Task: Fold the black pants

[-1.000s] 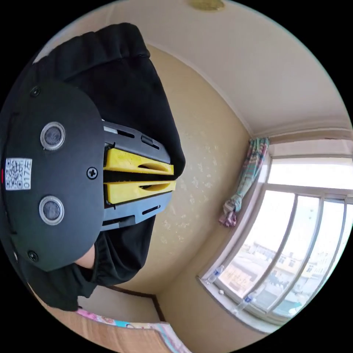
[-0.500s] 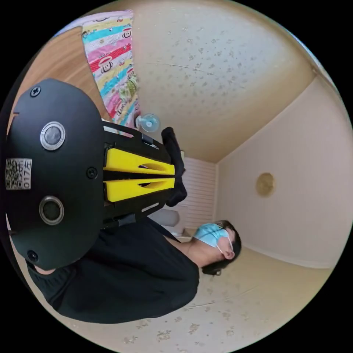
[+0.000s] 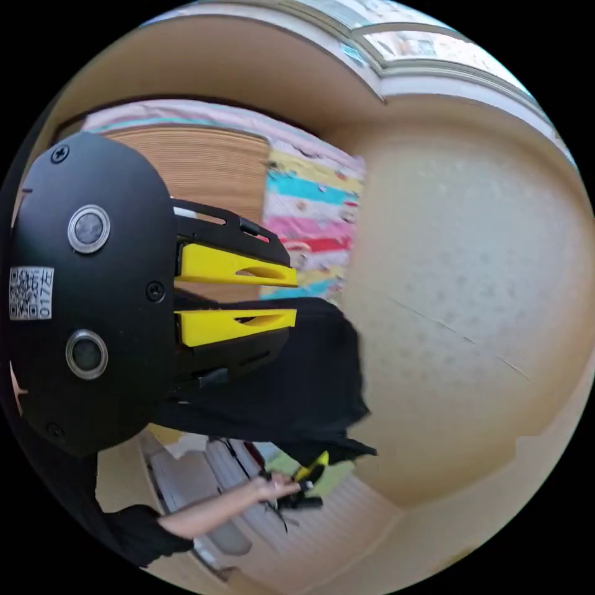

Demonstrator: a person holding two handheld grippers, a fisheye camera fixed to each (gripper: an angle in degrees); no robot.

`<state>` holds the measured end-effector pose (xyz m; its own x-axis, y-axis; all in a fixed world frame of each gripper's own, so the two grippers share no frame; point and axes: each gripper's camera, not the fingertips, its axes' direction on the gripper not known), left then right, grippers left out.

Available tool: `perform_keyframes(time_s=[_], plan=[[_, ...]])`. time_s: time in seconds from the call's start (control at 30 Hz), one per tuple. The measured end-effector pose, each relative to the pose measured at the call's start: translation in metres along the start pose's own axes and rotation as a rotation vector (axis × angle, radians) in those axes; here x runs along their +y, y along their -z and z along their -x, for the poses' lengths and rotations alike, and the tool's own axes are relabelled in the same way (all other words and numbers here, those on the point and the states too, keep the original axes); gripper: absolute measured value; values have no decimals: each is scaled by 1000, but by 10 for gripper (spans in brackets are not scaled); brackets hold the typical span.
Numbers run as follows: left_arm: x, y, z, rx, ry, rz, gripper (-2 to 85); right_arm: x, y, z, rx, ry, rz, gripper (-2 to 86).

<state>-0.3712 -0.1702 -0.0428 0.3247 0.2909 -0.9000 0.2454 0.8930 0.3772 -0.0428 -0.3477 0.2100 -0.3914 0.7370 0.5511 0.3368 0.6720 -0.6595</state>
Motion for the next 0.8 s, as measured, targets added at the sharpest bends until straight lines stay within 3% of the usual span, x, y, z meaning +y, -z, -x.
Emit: perform_keyframes(time_s=[0.1, 0.23, 0.37, 0.47, 0.63, 0.8], plan=[[54, -89, 42, 75, 38, 190, 65, 60, -62, -77, 110, -35, 103, 77], [176, -196, 99, 0, 183, 445, 65, 192, -170, -209, 156, -81, 530, 43], [221, -228, 133, -101, 229, 529, 66, 327, -223, -301, 238, -158, 841, 41], [214, -225, 162, -152, 235, 494, 82, 387, -238, -336, 244, -160, 960, 43], [227, -248, 208, -142, 321, 661, 109, 454, -245, -374, 188, -223, 1059, 52], [219, -256, 194, -59, 356, 721, 33, 491, -214, -405, 151, -345, 1042, 32]])
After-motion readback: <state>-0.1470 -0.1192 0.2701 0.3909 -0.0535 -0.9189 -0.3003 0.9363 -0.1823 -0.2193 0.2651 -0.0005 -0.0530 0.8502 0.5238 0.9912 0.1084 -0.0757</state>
